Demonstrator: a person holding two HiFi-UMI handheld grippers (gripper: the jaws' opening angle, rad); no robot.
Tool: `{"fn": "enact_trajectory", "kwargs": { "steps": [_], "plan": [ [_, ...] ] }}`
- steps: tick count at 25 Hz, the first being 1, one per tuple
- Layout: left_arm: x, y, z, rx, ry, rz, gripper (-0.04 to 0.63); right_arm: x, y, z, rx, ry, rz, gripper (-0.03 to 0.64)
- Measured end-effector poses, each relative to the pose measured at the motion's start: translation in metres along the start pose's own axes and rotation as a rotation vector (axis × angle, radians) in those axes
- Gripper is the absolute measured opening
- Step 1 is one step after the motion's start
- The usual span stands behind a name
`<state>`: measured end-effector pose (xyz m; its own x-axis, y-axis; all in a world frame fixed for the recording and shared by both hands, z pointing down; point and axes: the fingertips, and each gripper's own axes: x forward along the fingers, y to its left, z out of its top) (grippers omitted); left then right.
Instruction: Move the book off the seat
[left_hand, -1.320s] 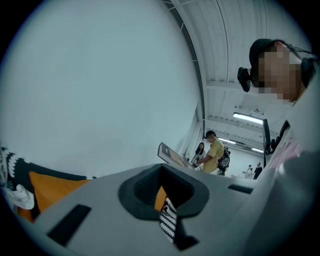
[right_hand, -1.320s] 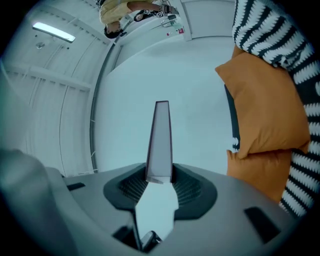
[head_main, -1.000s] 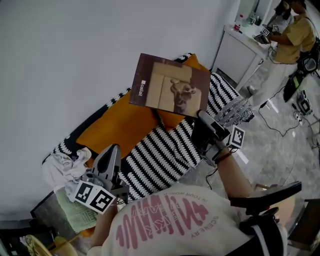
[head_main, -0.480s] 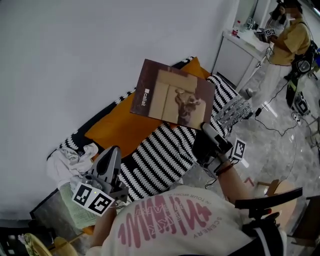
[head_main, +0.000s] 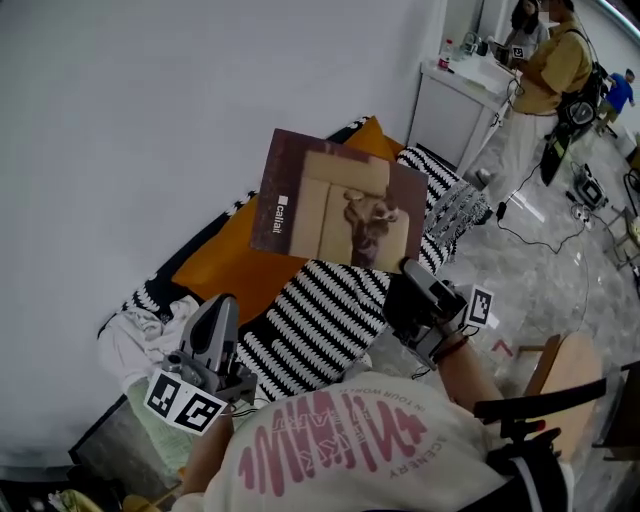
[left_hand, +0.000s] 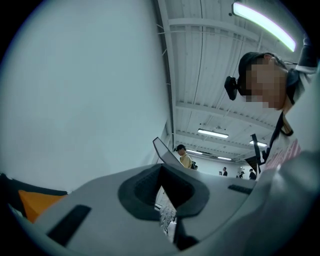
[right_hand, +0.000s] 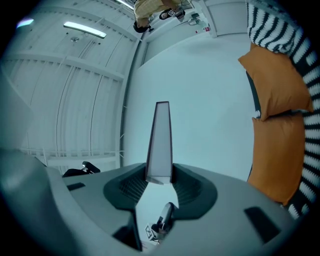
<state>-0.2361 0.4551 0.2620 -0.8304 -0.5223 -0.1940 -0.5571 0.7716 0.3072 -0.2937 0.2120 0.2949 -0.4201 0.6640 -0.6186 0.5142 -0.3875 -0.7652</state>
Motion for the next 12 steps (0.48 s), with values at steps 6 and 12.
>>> {"fn": "enact_trajectory", "kwargs": {
  "steps": [6,12],
  "plan": [
    [-0.022,-0.009,-0.003,0.005,0.029,-0.026,0.008,-0.011,0.017,-0.025,-0.021,-0.021,0.003,0.158],
    [-0.039,-0.019,-0.004,-0.027,0.023,-0.091,0.008,-0.024,0.020,-0.040,-0.032,-0.051,-0.020,0.158]
  ]
}}
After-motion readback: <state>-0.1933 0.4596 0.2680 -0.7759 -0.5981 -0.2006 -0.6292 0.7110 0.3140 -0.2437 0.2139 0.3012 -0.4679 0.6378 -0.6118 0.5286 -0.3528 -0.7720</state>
